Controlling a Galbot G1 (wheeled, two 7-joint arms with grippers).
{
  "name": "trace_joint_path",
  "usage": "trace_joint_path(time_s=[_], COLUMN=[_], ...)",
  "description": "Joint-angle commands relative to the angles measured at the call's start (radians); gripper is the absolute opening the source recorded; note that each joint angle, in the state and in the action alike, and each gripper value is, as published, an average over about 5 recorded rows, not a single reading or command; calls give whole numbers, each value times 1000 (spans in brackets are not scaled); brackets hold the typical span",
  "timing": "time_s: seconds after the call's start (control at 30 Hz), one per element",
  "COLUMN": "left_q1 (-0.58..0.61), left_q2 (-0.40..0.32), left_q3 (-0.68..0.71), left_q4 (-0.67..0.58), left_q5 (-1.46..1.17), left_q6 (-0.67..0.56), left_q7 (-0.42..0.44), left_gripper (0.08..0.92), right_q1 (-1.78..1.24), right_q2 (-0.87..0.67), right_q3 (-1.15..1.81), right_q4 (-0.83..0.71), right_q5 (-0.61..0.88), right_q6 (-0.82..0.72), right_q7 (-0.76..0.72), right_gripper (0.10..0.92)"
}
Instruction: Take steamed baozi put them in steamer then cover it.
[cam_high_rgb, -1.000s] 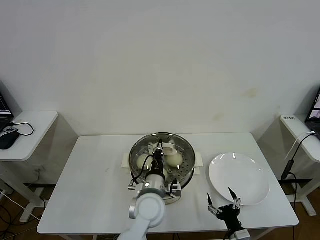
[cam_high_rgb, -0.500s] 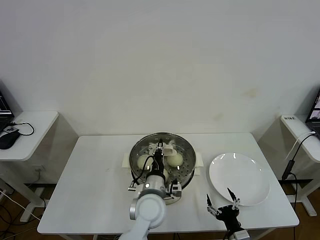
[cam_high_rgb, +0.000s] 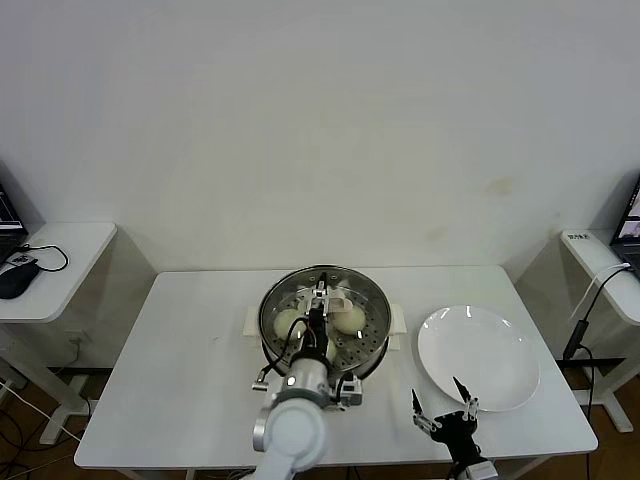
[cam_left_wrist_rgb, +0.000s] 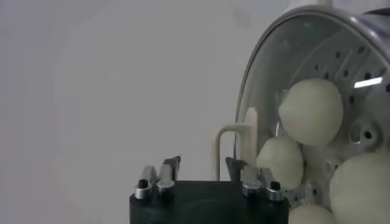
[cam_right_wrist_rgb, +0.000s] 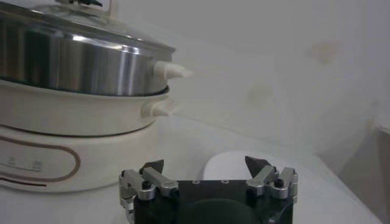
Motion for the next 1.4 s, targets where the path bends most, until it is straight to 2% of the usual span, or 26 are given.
trace_joint_path(time_s=[0.03,0.2,0.4,0.53,0.63,0.77,0.9,1.07,1.23,1.4], left_q1=[87,167,326,433,502,580,640,716,797,814], left_q2=[79,159,215,237,240,247,242,239,245,233], left_q3=[-1,-9,-100,-176,-284,-475,-565,-570,-568,-596], left_q4=[-157,-284,-426,-483,-463,-374,-341,-299,-234,-157], left_q5=[-69,-239,-471,-799,-1170,-1562,-1771,-1892,-1837,-1818], left_q6=[-14,-44,-118,-139,-245,-432,-441,-517,-607,-702], left_q7=[-9,-36,-127,-254,-378,-487,-551,-550,-547,-529], left_gripper=[699,810,822,823,823,823,823,823,823,823], right_q1=[-3,-7,-23,-44,-71,-96,-110,-129,-163,-185], right_q2=[-2,-8,-28,-68,-112,-148,-156,-155,-175,-184], right_q3=[0,1,6,12,21,30,24,1,-2,-4], right_q4=[3,6,20,30,40,52,63,80,111,129], right_q5=[-1,3,18,44,76,102,116,135,181,202], right_q6=[-2,-3,-5,-5,-2,-1,0,-11,-30,-33], right_q7=[-1,-1,-3,-5,-4,0,9,28,36,49], right_gripper=[823,823,823,823,823,823,823,823,823,823])
